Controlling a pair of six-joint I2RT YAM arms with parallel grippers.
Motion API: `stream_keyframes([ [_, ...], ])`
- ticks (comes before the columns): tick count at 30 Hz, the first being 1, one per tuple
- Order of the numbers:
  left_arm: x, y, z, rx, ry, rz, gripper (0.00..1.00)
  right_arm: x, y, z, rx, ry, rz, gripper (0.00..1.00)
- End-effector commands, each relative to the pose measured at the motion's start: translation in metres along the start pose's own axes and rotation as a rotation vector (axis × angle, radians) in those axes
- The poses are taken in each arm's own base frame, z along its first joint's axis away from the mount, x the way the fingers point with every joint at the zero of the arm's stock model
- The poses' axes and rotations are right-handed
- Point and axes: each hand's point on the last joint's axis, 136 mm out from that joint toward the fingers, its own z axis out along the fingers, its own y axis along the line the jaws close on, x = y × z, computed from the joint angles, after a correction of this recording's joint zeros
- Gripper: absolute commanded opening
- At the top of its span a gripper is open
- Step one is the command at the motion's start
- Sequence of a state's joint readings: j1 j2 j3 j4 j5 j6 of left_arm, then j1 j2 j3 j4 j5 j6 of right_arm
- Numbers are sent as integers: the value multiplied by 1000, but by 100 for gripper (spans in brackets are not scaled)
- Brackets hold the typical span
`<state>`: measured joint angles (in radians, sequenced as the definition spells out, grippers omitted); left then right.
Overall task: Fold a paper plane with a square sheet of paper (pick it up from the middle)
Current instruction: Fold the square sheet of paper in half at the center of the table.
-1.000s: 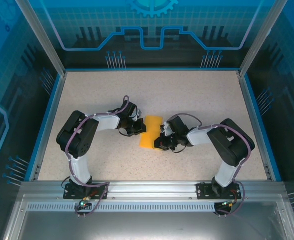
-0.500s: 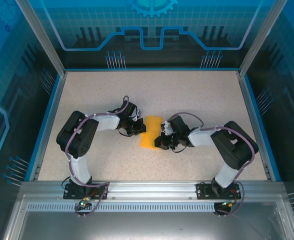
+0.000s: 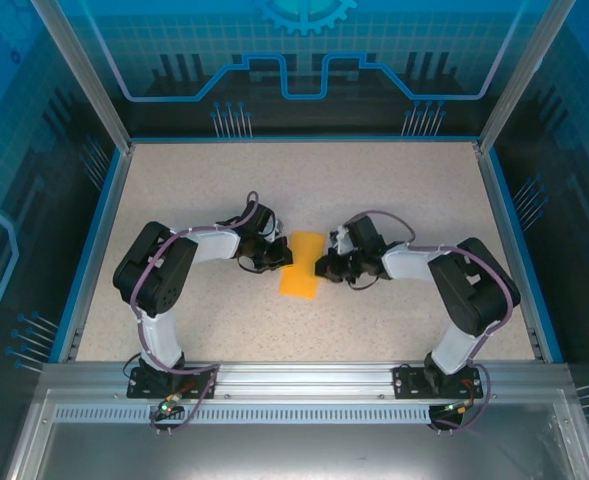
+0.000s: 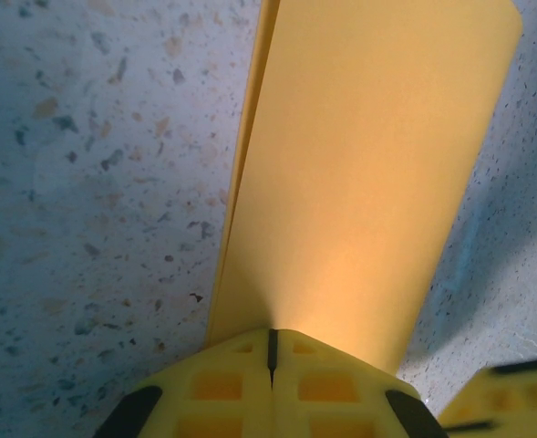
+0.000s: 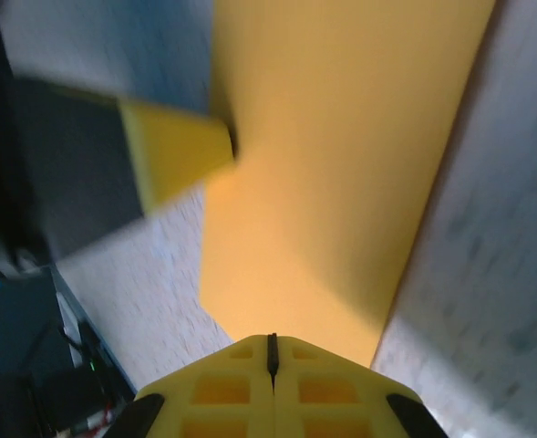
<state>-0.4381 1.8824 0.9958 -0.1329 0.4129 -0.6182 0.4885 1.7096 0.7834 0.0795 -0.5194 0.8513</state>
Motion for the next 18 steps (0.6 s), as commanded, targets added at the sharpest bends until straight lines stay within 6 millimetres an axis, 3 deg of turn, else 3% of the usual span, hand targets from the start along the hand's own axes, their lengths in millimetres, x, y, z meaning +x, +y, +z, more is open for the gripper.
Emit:
stream_keyframes([
  [1, 42, 60, 9, -211, 120, -76, 0, -42, 4, -9, -23, -73, -1, 2],
  [6, 43, 60, 9, -212, 125, -78, 0, -83, -5, 1, -29, -88, 26, 3],
  [15, 45, 62, 9, -219, 130, -74, 0, -104, -28, 18, 15, -60, 58, 2],
  [18, 46, 62, 8, -221, 132, -72, 0, -107, -22, 19, -11, -48, 53, 3],
])
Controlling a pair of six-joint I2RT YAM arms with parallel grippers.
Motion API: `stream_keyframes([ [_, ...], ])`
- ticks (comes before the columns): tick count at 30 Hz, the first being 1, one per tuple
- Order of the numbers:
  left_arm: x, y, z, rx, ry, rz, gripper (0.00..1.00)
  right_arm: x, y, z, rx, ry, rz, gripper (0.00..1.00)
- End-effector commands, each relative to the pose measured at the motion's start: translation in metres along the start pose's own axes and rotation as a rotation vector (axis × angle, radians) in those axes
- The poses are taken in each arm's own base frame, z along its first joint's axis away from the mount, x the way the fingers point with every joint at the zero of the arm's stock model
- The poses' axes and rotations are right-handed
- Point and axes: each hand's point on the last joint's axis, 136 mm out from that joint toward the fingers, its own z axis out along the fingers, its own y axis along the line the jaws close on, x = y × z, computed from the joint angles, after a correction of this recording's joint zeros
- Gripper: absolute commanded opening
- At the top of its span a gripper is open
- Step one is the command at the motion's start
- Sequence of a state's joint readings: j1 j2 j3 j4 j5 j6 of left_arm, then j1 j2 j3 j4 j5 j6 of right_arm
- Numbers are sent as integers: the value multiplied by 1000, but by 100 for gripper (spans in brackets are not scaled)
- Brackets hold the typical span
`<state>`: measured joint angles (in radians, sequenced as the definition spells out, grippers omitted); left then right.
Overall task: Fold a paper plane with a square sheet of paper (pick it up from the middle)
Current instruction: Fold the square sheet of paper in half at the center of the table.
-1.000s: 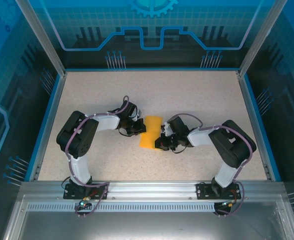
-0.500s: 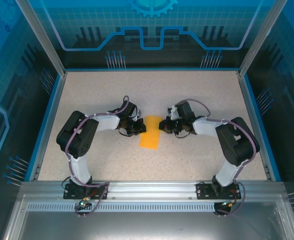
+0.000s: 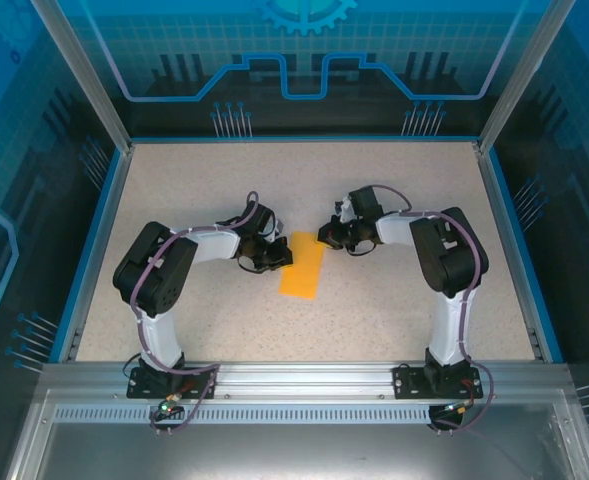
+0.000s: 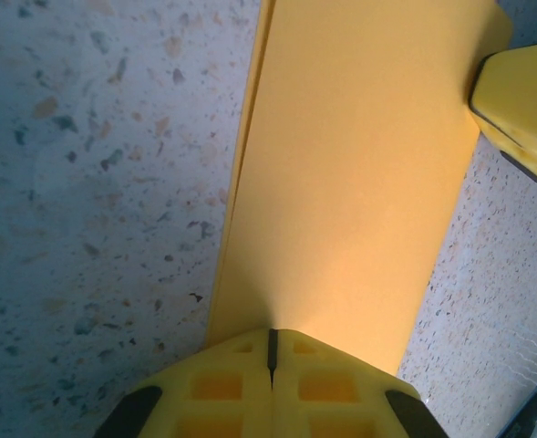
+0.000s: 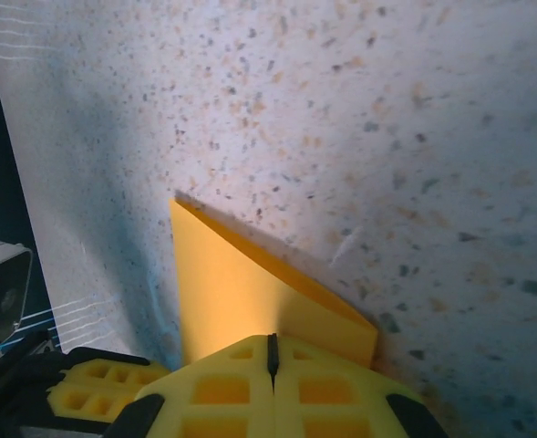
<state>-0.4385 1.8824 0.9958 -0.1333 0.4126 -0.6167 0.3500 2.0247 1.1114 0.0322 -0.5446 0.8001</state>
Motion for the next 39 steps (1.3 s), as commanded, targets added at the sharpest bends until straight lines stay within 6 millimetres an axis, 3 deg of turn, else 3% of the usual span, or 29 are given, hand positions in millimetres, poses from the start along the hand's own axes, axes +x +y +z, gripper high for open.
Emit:
stream_keyframes([
  [1, 45, 62, 8, -220, 132, -73, 0, -8, 6, -3, -22, 19, -13, 3],
  [6, 46, 63, 7, -228, 132, -67, 0, -16, 12, -9, -37, 11, -22, 3],
  [14, 45, 61, 8, -221, 132, -66, 0, -10, -24, 10, 50, 30, 32, 3],
  [17, 45, 62, 8, -223, 133, -66, 0, -11, -30, 12, 69, 25, 37, 3],
  [27, 45, 59, 4, -218, 125, -63, 0, -19, 1, -7, 5, 6, 6, 3],
  [32, 44, 56, 3, -210, 124, -60, 0, -18, -15, -1, 23, 8, 47, 4],
  [39, 44, 57, 4, -212, 126, -62, 0, -25, -4, -7, -38, -17, 70, 4],
])
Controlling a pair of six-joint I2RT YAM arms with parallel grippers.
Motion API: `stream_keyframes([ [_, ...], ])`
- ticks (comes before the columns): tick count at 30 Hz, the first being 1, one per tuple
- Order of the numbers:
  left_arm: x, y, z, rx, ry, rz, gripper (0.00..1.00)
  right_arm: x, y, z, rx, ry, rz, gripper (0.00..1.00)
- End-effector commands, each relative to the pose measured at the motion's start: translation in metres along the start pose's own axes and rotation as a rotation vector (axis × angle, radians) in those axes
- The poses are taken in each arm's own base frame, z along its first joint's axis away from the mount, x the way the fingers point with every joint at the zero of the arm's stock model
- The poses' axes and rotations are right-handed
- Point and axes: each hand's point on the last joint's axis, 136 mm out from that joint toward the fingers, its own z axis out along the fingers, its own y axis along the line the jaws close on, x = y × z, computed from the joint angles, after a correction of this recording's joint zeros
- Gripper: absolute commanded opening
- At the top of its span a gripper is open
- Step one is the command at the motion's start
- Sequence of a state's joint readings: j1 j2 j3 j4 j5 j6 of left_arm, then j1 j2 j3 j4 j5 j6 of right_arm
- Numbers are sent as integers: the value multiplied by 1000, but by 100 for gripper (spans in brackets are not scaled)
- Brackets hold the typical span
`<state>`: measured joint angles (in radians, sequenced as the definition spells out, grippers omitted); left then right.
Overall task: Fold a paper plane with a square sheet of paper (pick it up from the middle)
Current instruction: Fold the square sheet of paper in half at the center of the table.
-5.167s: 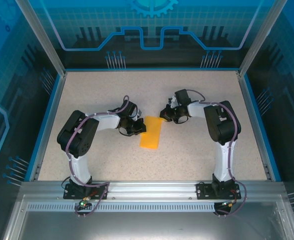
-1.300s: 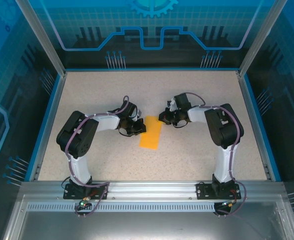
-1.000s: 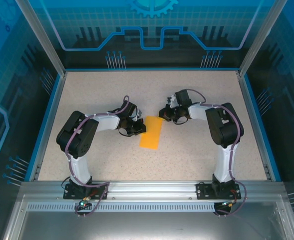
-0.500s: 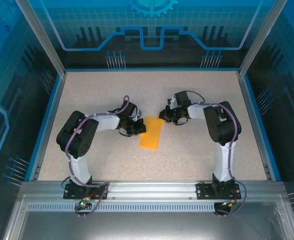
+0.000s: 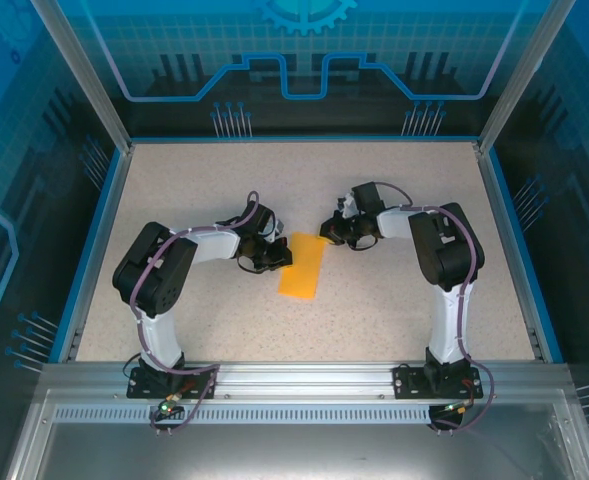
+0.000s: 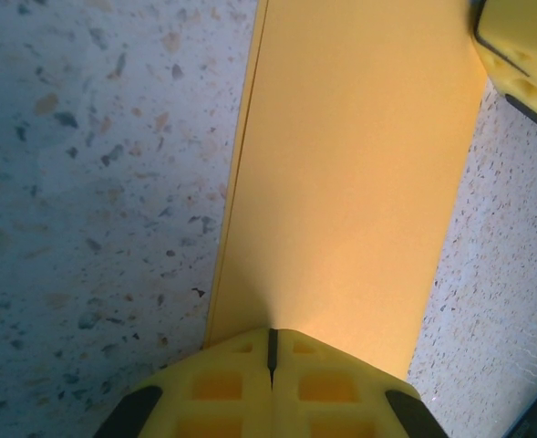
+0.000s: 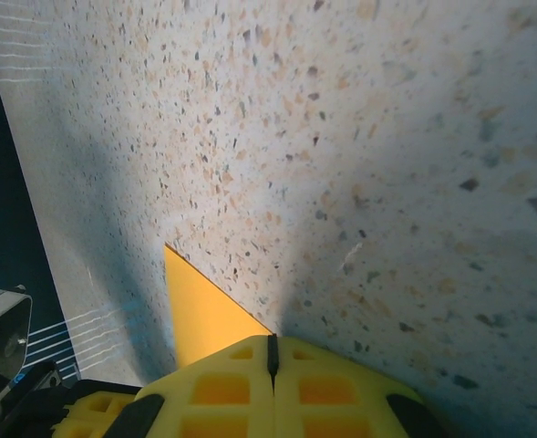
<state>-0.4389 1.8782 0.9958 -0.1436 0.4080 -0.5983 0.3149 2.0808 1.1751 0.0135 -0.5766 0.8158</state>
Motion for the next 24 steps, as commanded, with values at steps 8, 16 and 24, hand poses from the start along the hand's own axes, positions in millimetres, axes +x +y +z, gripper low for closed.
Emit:
stream_keyframes([
  [8, 44, 55, 7, -196, 130, -77, 0, -4, -3, -8, 43, 12, 32, 5],
  [16, 43, 53, 6, -185, 126, -76, 0, 7, -22, 0, 156, 47, 53, 4],
  [24, 37, 28, -8, -109, 91, -39, 4, 10, 27, -49, 162, -25, -73, 8],
])
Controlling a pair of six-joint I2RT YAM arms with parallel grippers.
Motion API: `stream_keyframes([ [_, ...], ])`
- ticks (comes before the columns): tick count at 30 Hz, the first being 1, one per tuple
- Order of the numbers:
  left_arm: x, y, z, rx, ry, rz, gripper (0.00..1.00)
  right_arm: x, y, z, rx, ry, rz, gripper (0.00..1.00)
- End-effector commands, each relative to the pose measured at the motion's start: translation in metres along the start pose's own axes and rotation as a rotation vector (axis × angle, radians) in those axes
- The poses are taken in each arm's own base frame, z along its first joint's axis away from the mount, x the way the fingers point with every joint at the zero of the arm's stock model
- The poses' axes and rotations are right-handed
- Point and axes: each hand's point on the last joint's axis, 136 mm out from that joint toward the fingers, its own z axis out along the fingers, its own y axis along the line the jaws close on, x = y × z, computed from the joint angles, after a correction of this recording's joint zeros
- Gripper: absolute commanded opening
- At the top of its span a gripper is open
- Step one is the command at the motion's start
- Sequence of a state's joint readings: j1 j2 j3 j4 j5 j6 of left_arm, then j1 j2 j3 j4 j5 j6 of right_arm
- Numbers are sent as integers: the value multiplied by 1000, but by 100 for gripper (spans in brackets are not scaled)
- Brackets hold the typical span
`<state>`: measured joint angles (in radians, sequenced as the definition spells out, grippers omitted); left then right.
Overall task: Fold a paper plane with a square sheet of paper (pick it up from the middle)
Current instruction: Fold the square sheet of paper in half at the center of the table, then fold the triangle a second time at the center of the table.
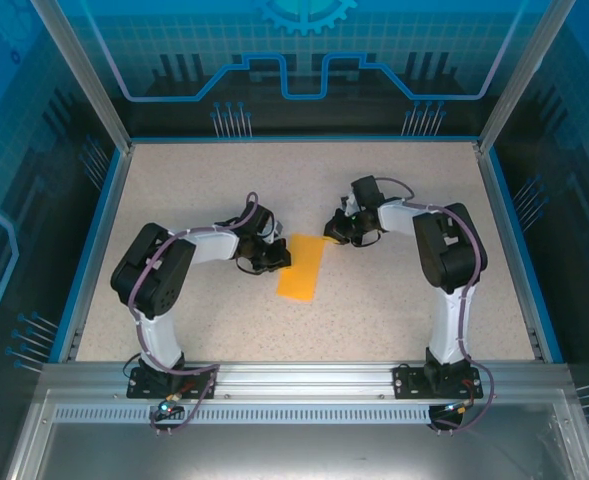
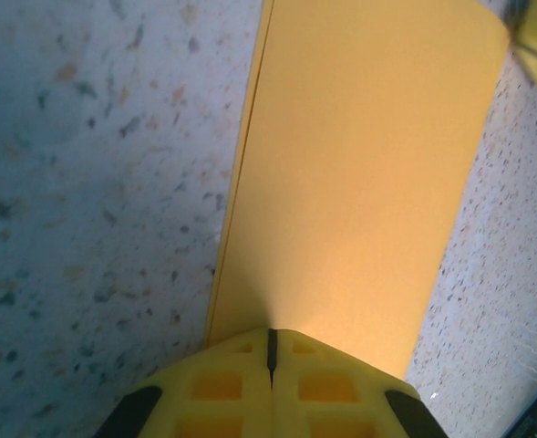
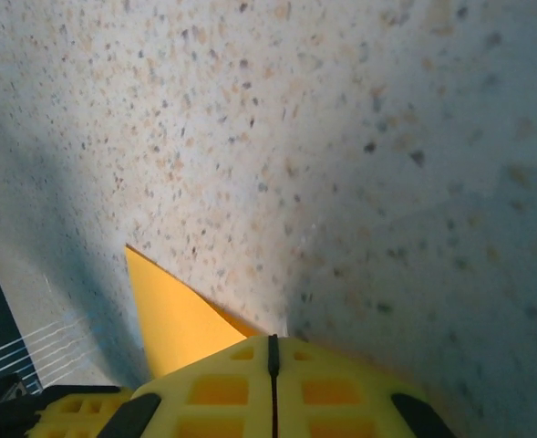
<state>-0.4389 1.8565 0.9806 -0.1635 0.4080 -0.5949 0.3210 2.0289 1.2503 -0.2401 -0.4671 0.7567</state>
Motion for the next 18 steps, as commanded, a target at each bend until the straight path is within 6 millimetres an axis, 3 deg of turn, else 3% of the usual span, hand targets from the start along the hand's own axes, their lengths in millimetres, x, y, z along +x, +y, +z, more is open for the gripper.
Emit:
stream_keyframes([
  [1, 30, 20, -8, -83, 74, -29, 7, 14, 29, -38, 9, -45, -93, 9],
  [4, 22, 0, -26, -42, 32, 5, 18, 38, 32, -43, 37, -38, -125, 14],
  [8, 14, -18, -51, -6, -28, 41, 34, 76, 37, -33, 49, -6, -155, 20],
  [13, 5, -11, -69, 67, -66, -14, 46, 110, 27, -18, 98, 4, -148, 29],
  [18, 4, -8, -68, 150, -21, -40, 52, 131, 25, -4, 53, 37, -118, 31],
])
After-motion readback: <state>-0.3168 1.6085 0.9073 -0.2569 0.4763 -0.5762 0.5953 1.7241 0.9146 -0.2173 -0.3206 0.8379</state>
